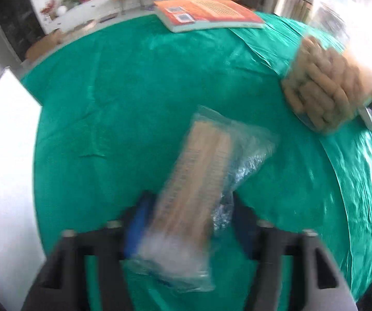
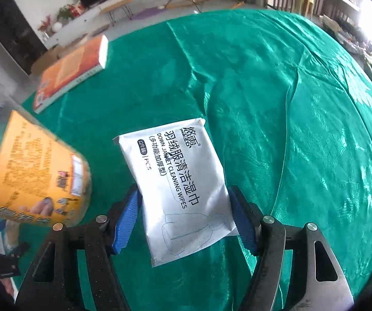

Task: Organize soft objects
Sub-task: 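Grasp the cotton swab bag with the left gripper while the right grasps the wipes pack, then carry the swab bag and wipes pack into the white box while both grippers release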

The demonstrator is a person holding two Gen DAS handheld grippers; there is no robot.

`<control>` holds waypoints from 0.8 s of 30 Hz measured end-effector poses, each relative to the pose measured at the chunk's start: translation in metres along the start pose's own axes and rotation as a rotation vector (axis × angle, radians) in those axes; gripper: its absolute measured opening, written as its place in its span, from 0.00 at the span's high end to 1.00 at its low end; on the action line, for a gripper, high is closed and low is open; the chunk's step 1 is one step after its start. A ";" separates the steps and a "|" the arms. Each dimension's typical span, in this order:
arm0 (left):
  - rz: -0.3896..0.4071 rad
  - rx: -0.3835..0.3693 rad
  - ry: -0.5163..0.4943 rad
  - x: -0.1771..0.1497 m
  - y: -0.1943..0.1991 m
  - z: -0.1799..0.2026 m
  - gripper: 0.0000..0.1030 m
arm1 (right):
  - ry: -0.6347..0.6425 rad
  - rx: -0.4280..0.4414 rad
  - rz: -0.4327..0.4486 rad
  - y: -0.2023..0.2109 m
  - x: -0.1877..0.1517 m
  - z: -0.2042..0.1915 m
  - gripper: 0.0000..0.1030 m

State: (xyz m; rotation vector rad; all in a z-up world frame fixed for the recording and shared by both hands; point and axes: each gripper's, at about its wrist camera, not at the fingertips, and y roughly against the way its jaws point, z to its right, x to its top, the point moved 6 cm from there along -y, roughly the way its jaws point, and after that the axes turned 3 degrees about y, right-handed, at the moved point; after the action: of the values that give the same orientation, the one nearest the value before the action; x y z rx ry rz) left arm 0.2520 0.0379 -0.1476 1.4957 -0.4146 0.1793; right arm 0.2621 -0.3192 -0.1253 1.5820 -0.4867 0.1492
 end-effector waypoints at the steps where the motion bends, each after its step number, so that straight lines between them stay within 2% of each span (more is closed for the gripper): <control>1: 0.009 -0.022 0.018 0.003 0.002 -0.001 0.64 | -0.008 -0.018 0.004 0.004 0.001 0.000 0.33; 2: 0.009 -0.050 0.041 0.005 0.003 -0.002 0.67 | -0.035 -0.001 0.015 0.008 0.002 0.001 0.34; 4: 0.033 -0.128 0.115 0.012 0.012 -0.007 0.67 | -0.100 0.090 0.085 0.026 0.020 0.005 0.34; 8: 0.150 -0.269 0.211 0.031 0.057 -0.017 0.67 | -0.102 0.133 0.237 0.091 0.060 -0.007 0.34; 10: 0.208 -0.315 0.233 0.035 0.089 -0.027 0.67 | -0.061 0.161 0.299 0.127 0.077 -0.028 0.34; 13: 0.285 -0.324 0.236 0.026 0.144 -0.060 0.67 | 0.016 0.255 0.351 0.175 0.081 -0.086 0.34; 15: 0.319 -0.273 0.231 0.010 0.177 -0.090 0.67 | 0.080 0.350 0.363 0.202 0.068 -0.139 0.34; 17: 0.346 -0.181 0.234 -0.014 0.207 -0.128 0.67 | 0.147 0.448 0.356 0.221 0.051 -0.197 0.34; 18: 0.351 -0.109 0.248 -0.033 0.222 -0.155 0.67 | 0.181 0.496 0.350 0.229 0.039 -0.229 0.34; 21: 0.332 0.068 0.281 -0.086 0.248 -0.217 0.67 | 0.272 0.634 0.293 0.241 -0.003 -0.321 0.34; 23: 0.286 0.212 0.322 -0.127 0.254 -0.259 0.63 | 0.326 0.731 0.229 0.243 -0.036 -0.383 0.34; 24: 0.269 0.253 0.342 -0.143 0.256 -0.273 0.55 | 0.351 0.768 0.195 0.242 -0.053 -0.408 0.34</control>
State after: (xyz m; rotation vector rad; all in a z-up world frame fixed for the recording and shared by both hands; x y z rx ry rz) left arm 0.0702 0.3467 0.0302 1.6139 -0.3224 0.7127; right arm 0.2005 0.0914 0.1101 2.1878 -0.3154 0.8271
